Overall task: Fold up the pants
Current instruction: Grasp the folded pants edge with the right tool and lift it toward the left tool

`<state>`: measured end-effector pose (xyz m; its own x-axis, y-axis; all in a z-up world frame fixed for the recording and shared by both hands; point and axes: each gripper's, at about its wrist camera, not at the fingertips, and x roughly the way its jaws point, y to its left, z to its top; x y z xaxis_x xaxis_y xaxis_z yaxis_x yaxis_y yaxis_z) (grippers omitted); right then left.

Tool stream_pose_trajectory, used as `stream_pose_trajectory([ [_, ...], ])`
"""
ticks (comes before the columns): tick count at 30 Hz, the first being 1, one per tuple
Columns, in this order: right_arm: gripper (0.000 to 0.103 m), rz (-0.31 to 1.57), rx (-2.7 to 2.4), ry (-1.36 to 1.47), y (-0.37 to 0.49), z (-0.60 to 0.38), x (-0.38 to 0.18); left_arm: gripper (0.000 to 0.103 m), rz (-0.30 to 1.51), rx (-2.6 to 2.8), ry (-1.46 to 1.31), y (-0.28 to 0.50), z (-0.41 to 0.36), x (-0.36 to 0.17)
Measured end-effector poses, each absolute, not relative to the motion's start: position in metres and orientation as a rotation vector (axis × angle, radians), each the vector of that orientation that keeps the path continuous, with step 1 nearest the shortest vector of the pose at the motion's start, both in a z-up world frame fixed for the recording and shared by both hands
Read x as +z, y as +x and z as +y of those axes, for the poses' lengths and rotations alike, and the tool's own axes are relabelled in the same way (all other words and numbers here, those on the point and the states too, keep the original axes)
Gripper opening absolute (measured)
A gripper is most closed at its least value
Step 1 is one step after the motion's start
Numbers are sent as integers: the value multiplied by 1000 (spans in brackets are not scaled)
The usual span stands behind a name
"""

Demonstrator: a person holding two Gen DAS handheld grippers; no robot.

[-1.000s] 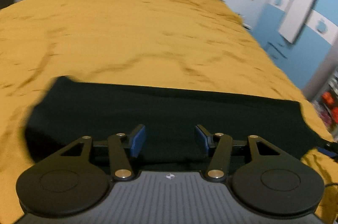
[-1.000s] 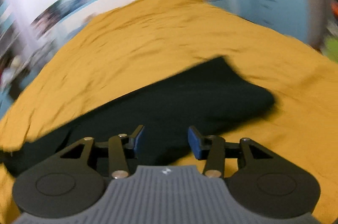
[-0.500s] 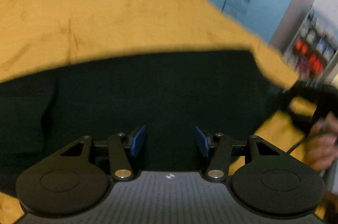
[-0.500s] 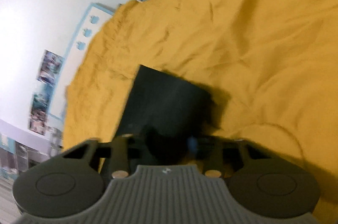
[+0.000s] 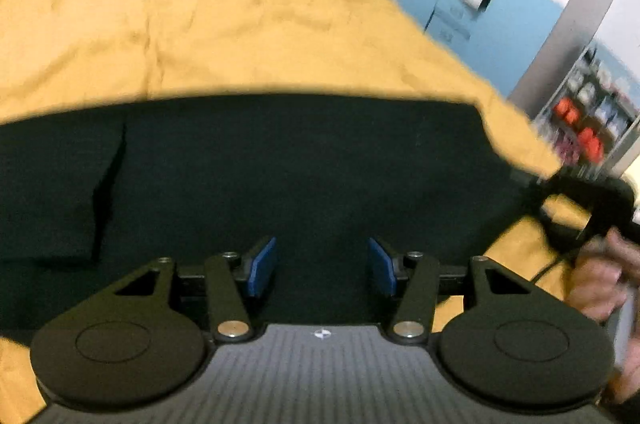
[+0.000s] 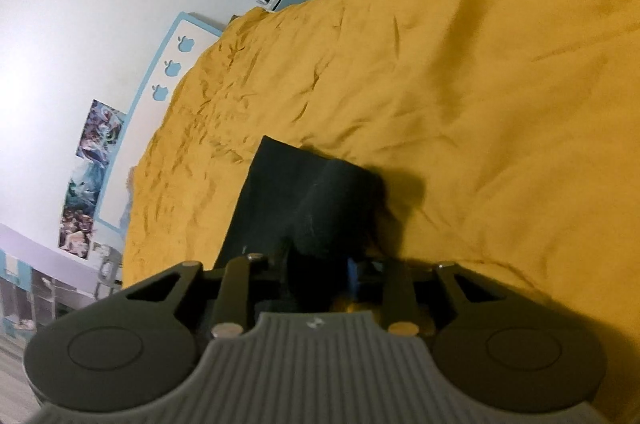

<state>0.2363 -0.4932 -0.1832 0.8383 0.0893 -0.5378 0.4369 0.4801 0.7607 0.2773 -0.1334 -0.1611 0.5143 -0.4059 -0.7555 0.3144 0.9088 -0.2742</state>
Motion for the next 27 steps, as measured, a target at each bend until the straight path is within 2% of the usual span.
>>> stream_pose_trajectory([
  [3, 15, 528, -235, 997, 241, -484, -172, 63, 920, -440, -48, 271, -140, -173],
  [7, 13, 468, -222, 855, 248, -464, -144, 63, 908, -453, -123, 270, -131, -163],
  [13, 13, 402, -94, 590, 269, -406, -91, 62, 807, -431, -273, 268, -70, -129],
  [17, 13, 386, 61, 289, 282, -329, -67, 62, 792, -378, -409, 269, -13, -121],
  [22, 13, 441, 281, -53, 282, -240, -85, 62, 783, -305, -492, 265, 34, -127],
  [27, 16, 663, 471, -298, 285, -186, -145, 62, 815, -290, -527, 266, 44, -141],
])
